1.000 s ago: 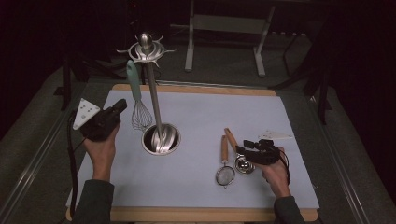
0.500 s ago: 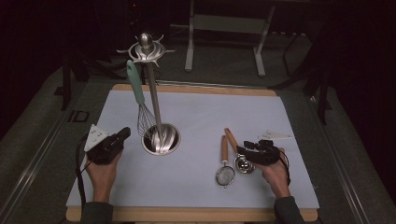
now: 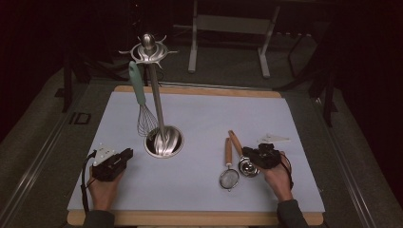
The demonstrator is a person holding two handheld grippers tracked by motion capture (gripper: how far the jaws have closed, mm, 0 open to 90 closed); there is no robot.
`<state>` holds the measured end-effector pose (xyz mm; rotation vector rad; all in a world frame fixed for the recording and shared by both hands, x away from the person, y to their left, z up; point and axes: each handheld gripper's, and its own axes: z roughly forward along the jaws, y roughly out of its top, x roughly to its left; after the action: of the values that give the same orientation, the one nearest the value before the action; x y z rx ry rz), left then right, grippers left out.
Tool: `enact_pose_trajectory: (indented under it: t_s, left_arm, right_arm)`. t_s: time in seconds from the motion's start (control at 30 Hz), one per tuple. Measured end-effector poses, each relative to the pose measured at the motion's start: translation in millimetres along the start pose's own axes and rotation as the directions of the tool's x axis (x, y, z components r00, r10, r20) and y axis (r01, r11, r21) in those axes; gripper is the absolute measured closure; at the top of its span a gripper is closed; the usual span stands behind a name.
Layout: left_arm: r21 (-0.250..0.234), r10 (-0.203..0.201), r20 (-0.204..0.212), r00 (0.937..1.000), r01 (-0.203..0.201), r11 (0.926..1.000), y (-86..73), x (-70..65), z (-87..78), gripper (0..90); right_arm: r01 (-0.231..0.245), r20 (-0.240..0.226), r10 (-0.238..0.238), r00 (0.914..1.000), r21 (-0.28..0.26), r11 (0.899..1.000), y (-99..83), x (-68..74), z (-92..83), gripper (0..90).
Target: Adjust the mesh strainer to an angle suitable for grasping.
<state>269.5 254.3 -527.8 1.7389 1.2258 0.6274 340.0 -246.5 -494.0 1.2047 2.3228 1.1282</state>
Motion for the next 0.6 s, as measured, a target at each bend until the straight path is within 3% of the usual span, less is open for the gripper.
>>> enact_pose_trajectory:
  t_s: [0.2,0.33,0.6]
  left_arm:
    - [0.030,-0.010,0.000,1.0000,0.010,0.9995,-8.1,1.5,6.9,82.6]
    - [0.049,0.020,0.000,0.9998,-0.020,0.9986,-7.7,-1.1,9.1,82.6]
    - [0.044,0.021,-0.001,0.9998,-0.021,0.9988,-8.2,-1.8,8.8,82.3]
  right_arm:
    - [0.083,0.069,-0.090,0.9935,0.104,0.991,3.2,8.4,20.7,89.9]
    - [0.108,0.074,-0.122,0.9898,0.164,0.980,11.1,9.8,37.7,89.9]
    - [0.154,0.087,-0.181,0.9795,0.252,0.955,28.6,14.5,65.4,89.9]
